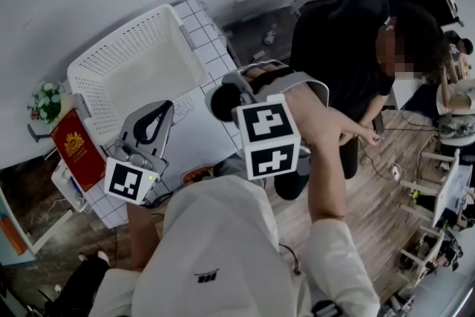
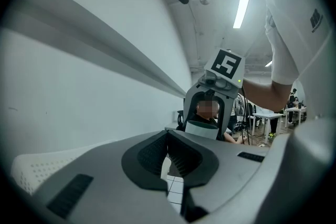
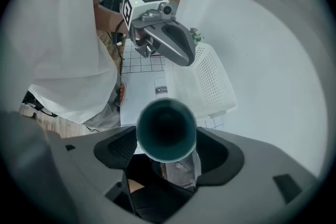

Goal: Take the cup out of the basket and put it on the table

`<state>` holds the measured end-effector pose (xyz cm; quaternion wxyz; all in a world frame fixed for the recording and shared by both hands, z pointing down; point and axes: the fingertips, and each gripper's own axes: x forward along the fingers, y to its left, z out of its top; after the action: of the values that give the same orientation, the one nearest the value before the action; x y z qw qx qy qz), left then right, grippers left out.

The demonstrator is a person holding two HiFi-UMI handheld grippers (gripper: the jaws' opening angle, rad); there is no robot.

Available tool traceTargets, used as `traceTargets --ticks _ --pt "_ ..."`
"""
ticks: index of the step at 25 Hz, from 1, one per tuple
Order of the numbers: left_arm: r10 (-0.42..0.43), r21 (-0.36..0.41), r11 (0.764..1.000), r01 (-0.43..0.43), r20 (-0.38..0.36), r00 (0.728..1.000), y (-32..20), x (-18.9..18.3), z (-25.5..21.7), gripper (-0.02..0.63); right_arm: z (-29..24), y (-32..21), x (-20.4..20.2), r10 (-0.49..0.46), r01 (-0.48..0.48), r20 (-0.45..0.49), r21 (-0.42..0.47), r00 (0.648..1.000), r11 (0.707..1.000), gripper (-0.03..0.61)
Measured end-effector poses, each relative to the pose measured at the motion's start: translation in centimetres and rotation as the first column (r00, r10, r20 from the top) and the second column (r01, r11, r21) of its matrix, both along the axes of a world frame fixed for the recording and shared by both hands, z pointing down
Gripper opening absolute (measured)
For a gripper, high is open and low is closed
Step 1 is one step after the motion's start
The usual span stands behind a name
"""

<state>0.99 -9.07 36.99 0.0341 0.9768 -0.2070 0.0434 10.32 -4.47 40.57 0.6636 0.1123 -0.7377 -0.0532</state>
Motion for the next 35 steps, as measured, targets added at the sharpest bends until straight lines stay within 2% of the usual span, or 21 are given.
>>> traceTargets --ticks 10,22,35 --pt "0.036 -0.014 0.999 -0.036 0.012 0.999 1.2 0.4 0.7 0.011 5.4 1.2 0.5 0.064 -0.063 0.011 -0.077 0.998 0.995 0.359" --pt "0.073 -0.03 0.997 -0.072 0.021 0.997 2.0 1.3 2.2 0.011 10.8 1.9 1.1 0.121 -0.118 0.015 -0.129 0.993 0.985 0.359" --pt "0.137 -0.029 0.991 -0.134 0.099 0.986 3.8 3.1 4.8 0.011 16.5 2.5 1.9 0.164 -0.161 0.006 -0.172 0.986 0.972 0.359"
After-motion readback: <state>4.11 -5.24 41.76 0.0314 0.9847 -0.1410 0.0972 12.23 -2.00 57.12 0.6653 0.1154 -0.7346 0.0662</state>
